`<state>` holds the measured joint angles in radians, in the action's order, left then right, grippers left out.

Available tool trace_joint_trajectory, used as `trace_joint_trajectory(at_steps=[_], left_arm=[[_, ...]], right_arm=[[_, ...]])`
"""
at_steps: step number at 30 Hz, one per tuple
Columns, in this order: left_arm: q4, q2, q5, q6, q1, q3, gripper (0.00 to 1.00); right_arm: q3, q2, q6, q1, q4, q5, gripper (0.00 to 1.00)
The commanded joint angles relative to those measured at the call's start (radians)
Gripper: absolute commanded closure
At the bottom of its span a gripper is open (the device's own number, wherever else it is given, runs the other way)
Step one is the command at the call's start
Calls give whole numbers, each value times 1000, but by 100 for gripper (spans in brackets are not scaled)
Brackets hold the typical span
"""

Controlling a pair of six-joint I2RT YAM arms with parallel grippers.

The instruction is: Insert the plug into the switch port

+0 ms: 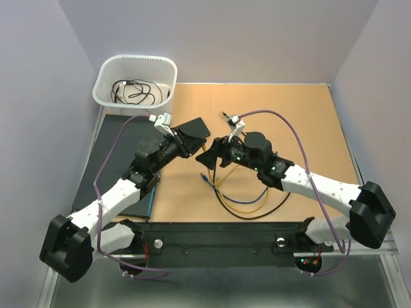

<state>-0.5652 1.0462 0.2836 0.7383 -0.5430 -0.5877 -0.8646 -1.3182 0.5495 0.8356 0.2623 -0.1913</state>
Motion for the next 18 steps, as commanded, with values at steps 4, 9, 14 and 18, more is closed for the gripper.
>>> trace_joint_trajectory(at_steps=[4, 9, 14, 18], left_arm=[[-246, -49, 179, -62, 6, -1, 100], [-589, -49, 376, 44, 12, 31, 100], [-875, -23, 479, 206, 11, 68, 100], [-1169, 26, 520, 337, 11, 106, 100]], right_arm=[[59, 200, -128, 7, 96, -167, 0], [79, 264, -108, -21, 162, -345, 15], [108, 286, -63, -46, 218, -405, 27], [114, 318, -59, -62, 229, -381, 32]])
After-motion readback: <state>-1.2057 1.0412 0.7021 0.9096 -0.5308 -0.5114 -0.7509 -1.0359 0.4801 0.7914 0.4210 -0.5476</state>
